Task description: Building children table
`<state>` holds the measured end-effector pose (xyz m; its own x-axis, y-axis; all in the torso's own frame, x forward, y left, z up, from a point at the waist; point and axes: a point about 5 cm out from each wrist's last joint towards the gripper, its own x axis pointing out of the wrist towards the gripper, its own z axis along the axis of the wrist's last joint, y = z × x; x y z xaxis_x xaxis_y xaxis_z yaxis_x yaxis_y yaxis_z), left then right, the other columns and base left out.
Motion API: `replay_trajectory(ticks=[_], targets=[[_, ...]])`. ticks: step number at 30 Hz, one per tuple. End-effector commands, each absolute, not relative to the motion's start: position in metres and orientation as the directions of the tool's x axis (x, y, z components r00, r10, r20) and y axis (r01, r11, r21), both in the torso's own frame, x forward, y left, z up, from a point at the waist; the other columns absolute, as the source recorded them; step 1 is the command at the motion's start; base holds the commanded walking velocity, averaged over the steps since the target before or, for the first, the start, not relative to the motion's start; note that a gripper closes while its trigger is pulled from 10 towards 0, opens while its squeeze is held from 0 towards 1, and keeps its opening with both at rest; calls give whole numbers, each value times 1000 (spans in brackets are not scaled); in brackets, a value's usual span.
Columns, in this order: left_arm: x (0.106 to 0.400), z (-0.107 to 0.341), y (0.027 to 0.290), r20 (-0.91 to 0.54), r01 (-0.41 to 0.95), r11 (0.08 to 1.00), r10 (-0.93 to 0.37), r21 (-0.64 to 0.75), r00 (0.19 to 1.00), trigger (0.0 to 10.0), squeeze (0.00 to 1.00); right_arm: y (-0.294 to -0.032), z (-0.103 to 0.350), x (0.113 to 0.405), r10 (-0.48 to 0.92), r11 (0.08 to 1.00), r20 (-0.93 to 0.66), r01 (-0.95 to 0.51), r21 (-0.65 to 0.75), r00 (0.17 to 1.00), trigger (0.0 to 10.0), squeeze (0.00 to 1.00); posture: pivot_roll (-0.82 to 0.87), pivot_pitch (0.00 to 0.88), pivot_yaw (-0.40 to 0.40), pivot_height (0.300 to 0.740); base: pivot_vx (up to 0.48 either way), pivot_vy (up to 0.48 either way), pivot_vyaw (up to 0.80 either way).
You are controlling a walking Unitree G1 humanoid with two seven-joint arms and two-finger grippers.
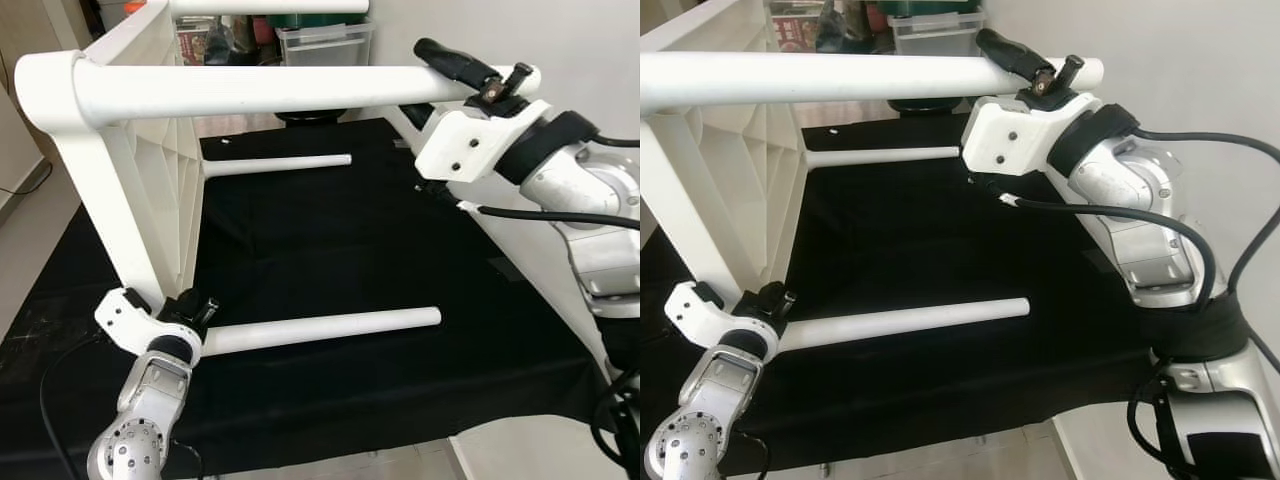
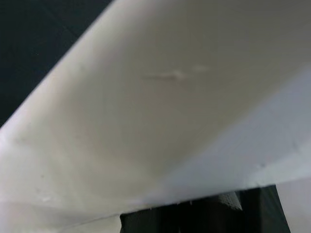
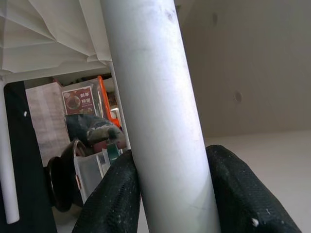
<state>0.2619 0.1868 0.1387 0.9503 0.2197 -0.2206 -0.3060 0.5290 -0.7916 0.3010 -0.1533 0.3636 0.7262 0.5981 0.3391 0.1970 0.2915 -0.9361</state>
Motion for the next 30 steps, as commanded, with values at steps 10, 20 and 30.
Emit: replay_trajectory(ticks=[10, 20, 30], targets=[[252, 118, 228, -299, -488, 376, 460, -788, 836, 10000, 0, -157, 363, 301, 571, 351, 352, 167, -921, 742, 0, 0, -141, 56, 1, 740, 0, 0, 0], [251, 167, 298, -75, -471, 478, 638, -741, 766, 10000, 0, -169, 347, 311, 492, 411, 326, 115, -904, 807, 0, 0, -129, 59, 1, 740, 0, 0, 0], [258, 324, 349, 426, -284, 787, 554, -547, 715, 10000, 0, -187, 289, 336, 331, 517, 154, -42, -855, 931, 0, 0, -65, 47, 14, 740, 0, 0, 0]])
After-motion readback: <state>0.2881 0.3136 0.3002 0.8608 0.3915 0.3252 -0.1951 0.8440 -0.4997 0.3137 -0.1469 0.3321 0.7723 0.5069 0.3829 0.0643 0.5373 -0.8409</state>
